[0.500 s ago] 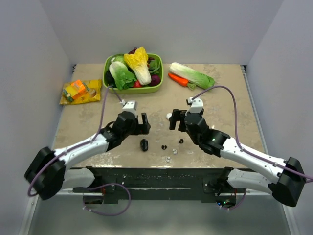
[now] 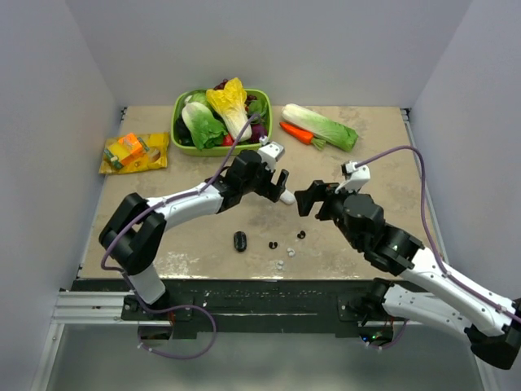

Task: Insert the wireless bluetooth earbuds into the charging case
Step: Pick up the charging case at the center of the board.

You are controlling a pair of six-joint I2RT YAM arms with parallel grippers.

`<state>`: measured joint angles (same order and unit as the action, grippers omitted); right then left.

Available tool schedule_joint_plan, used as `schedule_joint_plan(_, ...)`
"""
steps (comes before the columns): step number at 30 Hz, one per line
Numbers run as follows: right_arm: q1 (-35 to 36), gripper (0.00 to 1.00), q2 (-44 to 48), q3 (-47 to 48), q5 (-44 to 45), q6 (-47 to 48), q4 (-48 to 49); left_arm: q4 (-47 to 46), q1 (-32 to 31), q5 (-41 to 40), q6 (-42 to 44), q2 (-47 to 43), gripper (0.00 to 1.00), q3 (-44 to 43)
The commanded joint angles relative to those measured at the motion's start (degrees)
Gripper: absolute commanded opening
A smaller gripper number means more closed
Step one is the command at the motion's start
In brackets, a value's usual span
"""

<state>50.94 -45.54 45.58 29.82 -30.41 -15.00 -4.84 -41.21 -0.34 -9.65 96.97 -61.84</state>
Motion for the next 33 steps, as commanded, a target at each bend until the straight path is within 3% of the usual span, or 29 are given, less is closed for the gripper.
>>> schedule_joint_plan(1,-0.05,0.98,4.14,-1.46,-3.19,-0.08,0.33,-1.39,0.43,6.84,9.21,3.13,0.97,-4.07)
schedule_joint_plan(6,-0.05,0.98,5.02,0.73,-1.61,-0.44,-2.57,3.16,0.43,6.85,11.32,10.16,0.98,-11.01)
schedule_joint_plan(14,-0.05,0.98,5.55,1.44,-0.56,-2.19,-5.21,4.75,-0.01,4.12,8.52,14.65,1.00,-15.14)
schedule_joint_plan(33,-0.05,0.98,4.49,1.26,-2.14,-3.34,-4.42,2.29,-3.17,0.51,4.20,19.92,1.00,-15.32)
